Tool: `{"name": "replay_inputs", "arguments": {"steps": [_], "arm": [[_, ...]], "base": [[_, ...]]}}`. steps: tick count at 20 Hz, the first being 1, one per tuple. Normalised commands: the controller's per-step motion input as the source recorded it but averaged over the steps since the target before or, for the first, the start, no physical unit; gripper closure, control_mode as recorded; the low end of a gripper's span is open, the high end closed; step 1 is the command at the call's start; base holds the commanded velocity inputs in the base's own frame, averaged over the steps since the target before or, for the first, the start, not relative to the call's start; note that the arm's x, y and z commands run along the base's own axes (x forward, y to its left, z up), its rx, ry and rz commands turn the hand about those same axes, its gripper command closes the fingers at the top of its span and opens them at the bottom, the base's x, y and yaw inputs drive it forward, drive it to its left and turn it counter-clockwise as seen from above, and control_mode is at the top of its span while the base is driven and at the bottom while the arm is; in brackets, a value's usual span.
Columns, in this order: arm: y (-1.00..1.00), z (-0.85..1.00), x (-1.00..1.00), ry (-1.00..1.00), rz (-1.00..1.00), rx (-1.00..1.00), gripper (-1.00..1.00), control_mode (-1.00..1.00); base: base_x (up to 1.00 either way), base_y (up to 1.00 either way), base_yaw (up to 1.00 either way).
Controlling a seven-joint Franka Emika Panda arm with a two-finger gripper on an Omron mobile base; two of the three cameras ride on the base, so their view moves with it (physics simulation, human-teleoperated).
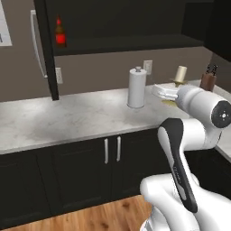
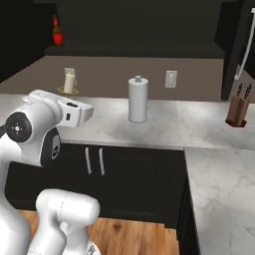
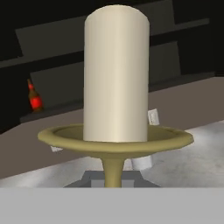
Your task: Get the candle and the beer from the cabinet and move them to the dining counter.
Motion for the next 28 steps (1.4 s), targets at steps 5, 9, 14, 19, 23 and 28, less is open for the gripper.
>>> {"name": "replay_inputs", "arguments": {"steps": [5, 9, 14, 19, 23, 28], "arm": [[0.00, 0.00, 0.00, 0.00, 0.00, 0.00, 1.00, 1.00], [0.00, 0.00, 0.00, 0.00, 0.00, 0.00, 1.00, 1.00], [0.00, 0.00, 0.00, 0.00, 0.00, 0.00, 1.00, 1.00], [0.00, 0.00, 0.00, 0.00, 0.00, 0.00, 1.00, 1.00], [0.00, 0.00, 0.00, 0.00, 0.00, 0.00, 1.00, 1.00], [0.00, 0.00, 0.00, 0.00, 0.00, 0.00, 1.00, 1.00]], "base": [[-0.53, 0.26, 0.26], [-0.45, 0.18, 0.60], [-0.36, 0.16, 0.63], [-0.23, 0.16, 0.66], [-0.09, 0.21, 0.63], [-0.02, 0.23, 0.62]]}}
